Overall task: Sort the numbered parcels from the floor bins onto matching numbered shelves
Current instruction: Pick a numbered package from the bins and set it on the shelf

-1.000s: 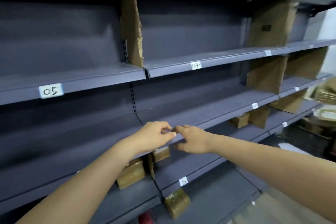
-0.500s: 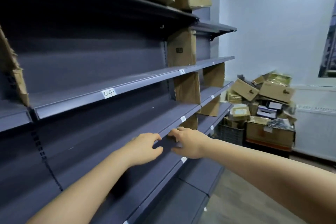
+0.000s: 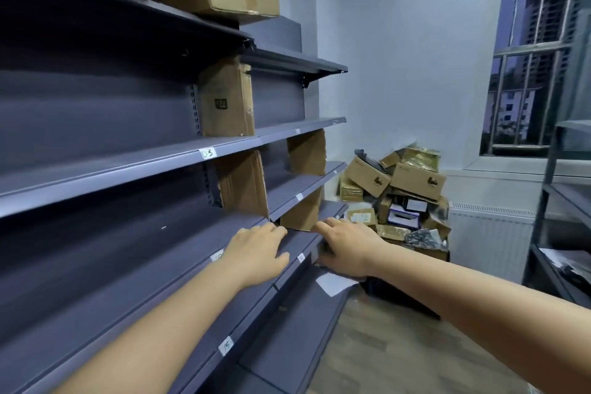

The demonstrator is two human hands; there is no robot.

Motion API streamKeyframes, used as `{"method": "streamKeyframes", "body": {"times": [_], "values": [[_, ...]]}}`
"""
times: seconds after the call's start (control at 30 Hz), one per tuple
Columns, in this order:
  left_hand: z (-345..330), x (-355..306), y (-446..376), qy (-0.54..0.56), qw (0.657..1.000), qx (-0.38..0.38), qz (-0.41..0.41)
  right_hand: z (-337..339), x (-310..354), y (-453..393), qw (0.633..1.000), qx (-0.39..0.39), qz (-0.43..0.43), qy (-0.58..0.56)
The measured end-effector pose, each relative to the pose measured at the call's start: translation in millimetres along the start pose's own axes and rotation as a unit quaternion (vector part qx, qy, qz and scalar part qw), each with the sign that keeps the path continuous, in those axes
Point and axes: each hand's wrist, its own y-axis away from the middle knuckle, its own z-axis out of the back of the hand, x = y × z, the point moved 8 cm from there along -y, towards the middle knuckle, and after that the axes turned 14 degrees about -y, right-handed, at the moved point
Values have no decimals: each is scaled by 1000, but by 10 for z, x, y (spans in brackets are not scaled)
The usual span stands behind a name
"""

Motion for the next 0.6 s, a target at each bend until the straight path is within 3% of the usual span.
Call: {"method": "streamKeyframes", "body": {"times": [0.6], "values": [[-561,-1414,-3609,32,986,-27,-159,29,-3406,-969,987,-17,-149,50]]}}
